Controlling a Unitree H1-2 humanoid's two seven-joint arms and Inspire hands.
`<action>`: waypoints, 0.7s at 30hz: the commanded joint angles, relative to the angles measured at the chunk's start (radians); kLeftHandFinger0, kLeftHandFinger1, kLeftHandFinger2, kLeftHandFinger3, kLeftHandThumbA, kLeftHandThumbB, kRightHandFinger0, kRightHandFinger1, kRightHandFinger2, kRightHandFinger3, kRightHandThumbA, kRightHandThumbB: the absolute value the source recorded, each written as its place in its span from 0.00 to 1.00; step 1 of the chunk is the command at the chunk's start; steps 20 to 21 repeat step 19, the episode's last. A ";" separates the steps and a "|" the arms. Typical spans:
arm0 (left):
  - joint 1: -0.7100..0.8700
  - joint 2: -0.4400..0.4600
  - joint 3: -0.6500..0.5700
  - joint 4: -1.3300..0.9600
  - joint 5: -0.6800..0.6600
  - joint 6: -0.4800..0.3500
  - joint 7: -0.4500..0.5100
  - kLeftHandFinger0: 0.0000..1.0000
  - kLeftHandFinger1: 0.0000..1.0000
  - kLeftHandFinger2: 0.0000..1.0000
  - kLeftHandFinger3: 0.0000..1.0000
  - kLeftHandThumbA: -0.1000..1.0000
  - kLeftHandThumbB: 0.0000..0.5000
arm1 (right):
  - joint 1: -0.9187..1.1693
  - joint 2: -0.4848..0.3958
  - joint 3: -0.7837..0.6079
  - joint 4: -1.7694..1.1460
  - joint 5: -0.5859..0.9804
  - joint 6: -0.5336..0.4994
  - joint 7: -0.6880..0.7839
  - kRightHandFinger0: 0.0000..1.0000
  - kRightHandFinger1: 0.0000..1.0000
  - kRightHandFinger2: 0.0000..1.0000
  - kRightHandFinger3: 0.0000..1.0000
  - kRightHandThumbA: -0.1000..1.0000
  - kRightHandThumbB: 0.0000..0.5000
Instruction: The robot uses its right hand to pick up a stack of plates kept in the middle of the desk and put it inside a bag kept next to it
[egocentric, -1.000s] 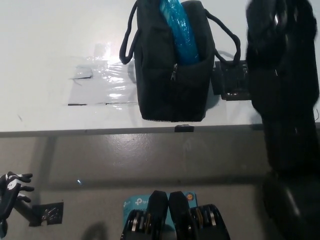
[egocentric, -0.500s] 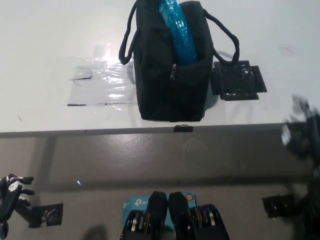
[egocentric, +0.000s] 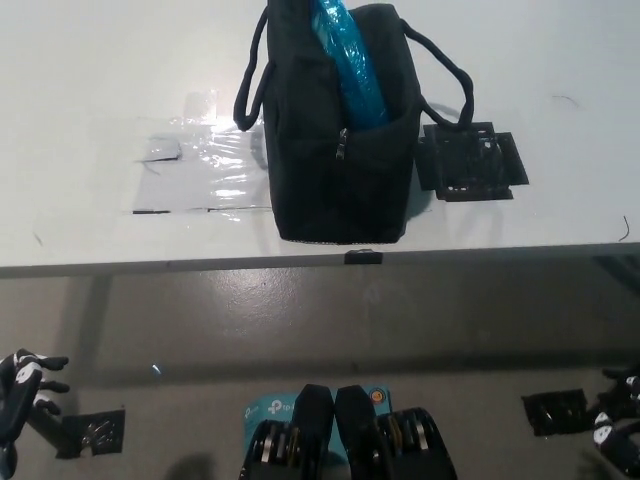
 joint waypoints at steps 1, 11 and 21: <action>0.012 0.029 0.005 -0.056 0.018 -0.036 0.011 0.30 0.39 0.52 0.58 0.58 0.00 | -0.013 -0.029 -0.084 0.109 0.363 -0.474 -0.260 0.40 0.47 0.58 0.80 0.32 0.42; 0.014 0.035 0.006 -0.057 0.022 -0.035 0.012 0.31 0.40 0.54 0.59 0.61 0.00 | -0.024 -0.024 -0.097 0.118 0.385 -0.368 -0.222 0.51 0.53 0.62 0.86 0.37 0.46; 0.008 0.035 0.001 -0.060 0.019 -0.026 0.010 0.32 0.40 0.54 0.59 0.63 0.00 | -0.014 -0.044 -0.069 0.110 0.422 -0.343 -0.232 0.57 0.56 0.64 0.88 0.32 0.47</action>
